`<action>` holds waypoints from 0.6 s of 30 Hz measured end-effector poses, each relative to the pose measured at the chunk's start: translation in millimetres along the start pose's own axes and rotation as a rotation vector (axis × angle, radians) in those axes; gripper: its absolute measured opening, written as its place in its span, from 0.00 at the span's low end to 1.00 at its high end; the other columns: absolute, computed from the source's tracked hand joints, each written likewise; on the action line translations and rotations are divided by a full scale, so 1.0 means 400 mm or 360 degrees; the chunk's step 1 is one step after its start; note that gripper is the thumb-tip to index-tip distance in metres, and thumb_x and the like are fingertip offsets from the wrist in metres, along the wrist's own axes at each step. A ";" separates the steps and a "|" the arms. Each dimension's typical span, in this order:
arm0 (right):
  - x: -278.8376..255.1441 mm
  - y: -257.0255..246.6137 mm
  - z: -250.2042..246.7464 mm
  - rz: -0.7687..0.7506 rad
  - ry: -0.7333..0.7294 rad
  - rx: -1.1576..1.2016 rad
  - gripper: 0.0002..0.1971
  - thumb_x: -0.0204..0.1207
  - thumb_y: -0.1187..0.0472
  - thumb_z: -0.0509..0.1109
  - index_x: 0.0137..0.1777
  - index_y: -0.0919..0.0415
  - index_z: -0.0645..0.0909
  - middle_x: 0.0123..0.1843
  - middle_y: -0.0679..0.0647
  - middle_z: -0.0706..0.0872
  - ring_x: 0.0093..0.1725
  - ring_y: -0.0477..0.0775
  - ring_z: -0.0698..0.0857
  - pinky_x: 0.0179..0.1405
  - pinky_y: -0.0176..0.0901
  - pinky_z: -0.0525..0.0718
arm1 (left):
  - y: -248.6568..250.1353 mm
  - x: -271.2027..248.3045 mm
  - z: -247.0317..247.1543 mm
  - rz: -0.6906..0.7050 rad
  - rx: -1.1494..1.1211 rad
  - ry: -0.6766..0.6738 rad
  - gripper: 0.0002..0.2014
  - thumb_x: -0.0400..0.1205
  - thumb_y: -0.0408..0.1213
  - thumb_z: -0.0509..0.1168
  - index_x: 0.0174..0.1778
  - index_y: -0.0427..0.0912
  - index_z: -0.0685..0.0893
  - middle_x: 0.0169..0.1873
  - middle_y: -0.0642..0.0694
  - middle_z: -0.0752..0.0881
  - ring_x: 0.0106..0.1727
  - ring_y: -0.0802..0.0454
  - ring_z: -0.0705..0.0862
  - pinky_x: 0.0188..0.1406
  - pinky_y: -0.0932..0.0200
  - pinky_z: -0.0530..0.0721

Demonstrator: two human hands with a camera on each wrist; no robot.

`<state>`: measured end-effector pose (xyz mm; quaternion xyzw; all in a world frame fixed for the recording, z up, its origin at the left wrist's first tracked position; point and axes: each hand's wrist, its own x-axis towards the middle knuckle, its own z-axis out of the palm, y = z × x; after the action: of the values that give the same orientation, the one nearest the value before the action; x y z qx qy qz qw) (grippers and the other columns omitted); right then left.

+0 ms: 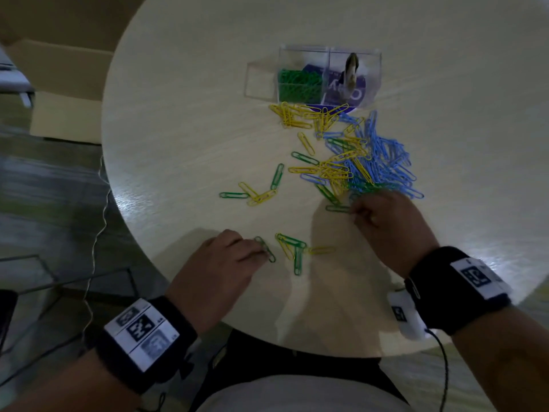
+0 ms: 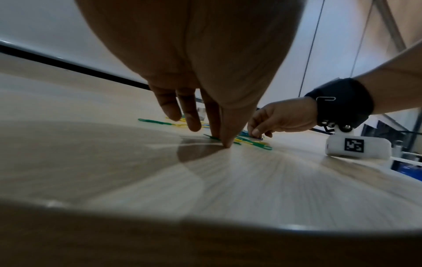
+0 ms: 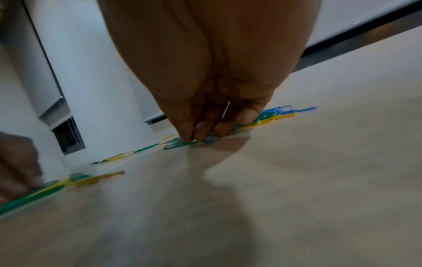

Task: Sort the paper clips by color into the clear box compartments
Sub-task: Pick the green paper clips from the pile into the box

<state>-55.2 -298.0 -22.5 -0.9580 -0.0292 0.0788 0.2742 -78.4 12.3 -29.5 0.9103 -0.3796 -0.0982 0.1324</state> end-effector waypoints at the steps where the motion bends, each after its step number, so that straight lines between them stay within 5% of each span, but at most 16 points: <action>1: 0.006 0.002 -0.006 0.0006 0.0056 0.0001 0.05 0.67 0.59 0.69 0.41 0.55 0.85 0.38 0.56 0.86 0.43 0.64 0.84 0.47 0.52 0.81 | -0.004 -0.005 -0.004 -0.0050 -0.0013 0.0046 0.12 0.81 0.38 0.66 0.60 0.50 0.85 0.58 0.54 0.86 0.51 0.45 0.80 0.45 0.46 0.82; 7: -0.003 -0.027 0.012 -0.0181 -0.0115 -0.0225 0.12 0.67 0.55 0.69 0.49 0.53 0.88 0.46 0.54 0.87 0.49 0.61 0.83 0.54 0.50 0.78 | -0.014 0.025 -0.023 -0.0279 0.0010 0.0038 0.06 0.79 0.41 0.68 0.51 0.50 0.86 0.44 0.51 0.82 0.46 0.45 0.77 0.41 0.45 0.81; 13: 0.017 -0.046 0.012 -0.0204 -0.0272 -0.0336 0.02 0.67 0.57 0.71 0.38 0.53 0.84 0.41 0.56 0.80 0.43 0.65 0.82 0.47 0.52 0.81 | -0.002 0.101 -0.035 -0.0197 -0.0184 -0.0053 0.02 0.77 0.43 0.66 0.43 0.52 0.79 0.40 0.52 0.80 0.45 0.47 0.78 0.45 0.46 0.80; 18: 0.016 -0.034 0.017 -0.0100 -0.0278 -0.0155 0.14 0.67 0.62 0.74 0.54 0.57 0.83 0.50 0.56 0.82 0.51 0.61 0.82 0.54 0.50 0.79 | 0.030 0.183 -0.005 -0.0105 -0.0231 0.0001 0.04 0.78 0.42 0.64 0.44 0.48 0.83 0.39 0.50 0.84 0.44 0.45 0.80 0.47 0.51 0.77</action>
<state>-50.4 -282.4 -22.0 -0.9583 -0.0867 0.1519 0.2261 -35.1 -48.0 -29.4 0.9104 -0.3412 -0.1295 0.1948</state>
